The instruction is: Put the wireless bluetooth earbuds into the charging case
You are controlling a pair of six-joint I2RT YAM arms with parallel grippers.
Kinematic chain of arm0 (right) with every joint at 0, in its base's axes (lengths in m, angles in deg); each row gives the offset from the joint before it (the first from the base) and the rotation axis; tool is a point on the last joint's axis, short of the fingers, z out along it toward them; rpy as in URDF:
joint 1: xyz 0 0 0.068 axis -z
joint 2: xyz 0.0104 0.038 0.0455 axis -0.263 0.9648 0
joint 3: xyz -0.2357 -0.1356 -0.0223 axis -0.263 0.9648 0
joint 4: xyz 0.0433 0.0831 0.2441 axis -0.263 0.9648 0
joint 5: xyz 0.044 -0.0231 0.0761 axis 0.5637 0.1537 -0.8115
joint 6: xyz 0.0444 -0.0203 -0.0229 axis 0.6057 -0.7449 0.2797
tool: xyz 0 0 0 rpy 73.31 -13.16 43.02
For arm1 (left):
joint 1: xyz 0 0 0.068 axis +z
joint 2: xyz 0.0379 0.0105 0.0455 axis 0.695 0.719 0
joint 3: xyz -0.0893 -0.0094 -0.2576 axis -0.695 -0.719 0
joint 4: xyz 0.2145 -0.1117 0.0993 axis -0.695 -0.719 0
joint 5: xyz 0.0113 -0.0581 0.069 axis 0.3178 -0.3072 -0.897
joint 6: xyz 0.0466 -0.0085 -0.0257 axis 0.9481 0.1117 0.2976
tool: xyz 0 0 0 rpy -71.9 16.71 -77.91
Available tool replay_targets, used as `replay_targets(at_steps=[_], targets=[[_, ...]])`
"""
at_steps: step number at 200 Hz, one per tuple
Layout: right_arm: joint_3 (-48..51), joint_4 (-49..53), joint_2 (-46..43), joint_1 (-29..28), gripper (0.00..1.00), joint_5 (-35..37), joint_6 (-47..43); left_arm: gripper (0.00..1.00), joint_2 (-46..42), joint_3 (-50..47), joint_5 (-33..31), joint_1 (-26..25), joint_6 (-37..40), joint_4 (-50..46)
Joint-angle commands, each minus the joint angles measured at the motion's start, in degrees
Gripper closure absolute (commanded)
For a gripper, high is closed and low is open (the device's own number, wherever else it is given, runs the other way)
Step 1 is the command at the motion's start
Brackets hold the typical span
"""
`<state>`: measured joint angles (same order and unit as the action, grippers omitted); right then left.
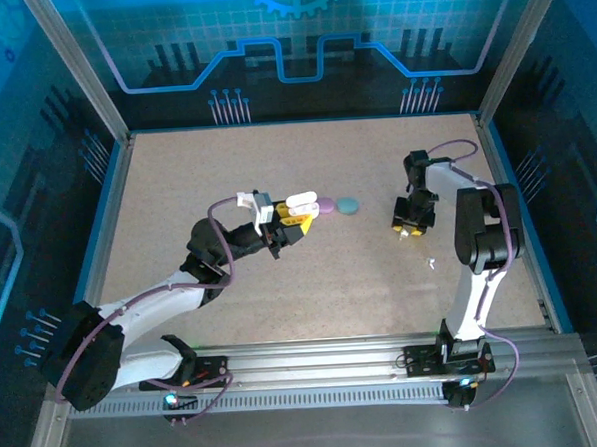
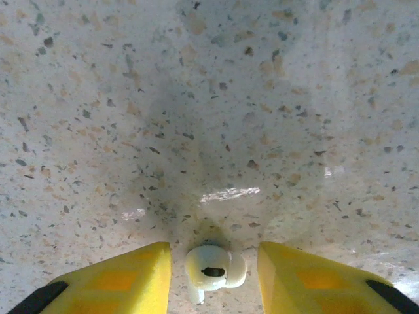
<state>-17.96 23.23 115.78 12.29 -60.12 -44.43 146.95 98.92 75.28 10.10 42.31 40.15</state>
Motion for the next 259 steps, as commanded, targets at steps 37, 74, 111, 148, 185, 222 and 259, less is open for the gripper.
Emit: replay_targets(at_steps=[37, 74, 111, 148, 185, 222, 259], targets=[[-1.63, 2.23, 1.89, -1.61, 0.62, 1.47, -0.62, 0.78, -2.04, -0.68, -0.72, -0.43, 0.97, 0.16], [-1.84, 2.03, 2.52, -2.26, 0.66, 1.62, -2.08, 0.78, -2.31, -0.64, -0.73, -0.40, 0.86, -0.02], [-3.17, 3.10, 3.32, -4.66, 0.68, 3.15, -4.85, 0.78, -2.34, -0.64, -0.71, -0.43, 0.76, -0.02], [-4.90, 4.79, 4.36, -6.76, 0.69, 5.46, -7.96, 0.78, -2.69, -0.64, -0.63, -0.45, 0.68, -0.34], [-5.48, 5.48, 5.07, -7.16, 0.68, 5.74, -10.74, 0.78, -3.05, -0.56, -0.56, -0.52, 0.73, -0.72], [-5.76, 5.83, 5.26, -7.15, 0.65, 5.89, -10.41, 0.78, -3.05, -0.38, -0.46, -0.56, 0.62, -0.75], [-4.97, 4.40, 4.74, -5.58, 0.63, 1.72, -6.31, 0.78, -3.05, -0.37, -0.39, -0.65, 0.52, -0.72]])
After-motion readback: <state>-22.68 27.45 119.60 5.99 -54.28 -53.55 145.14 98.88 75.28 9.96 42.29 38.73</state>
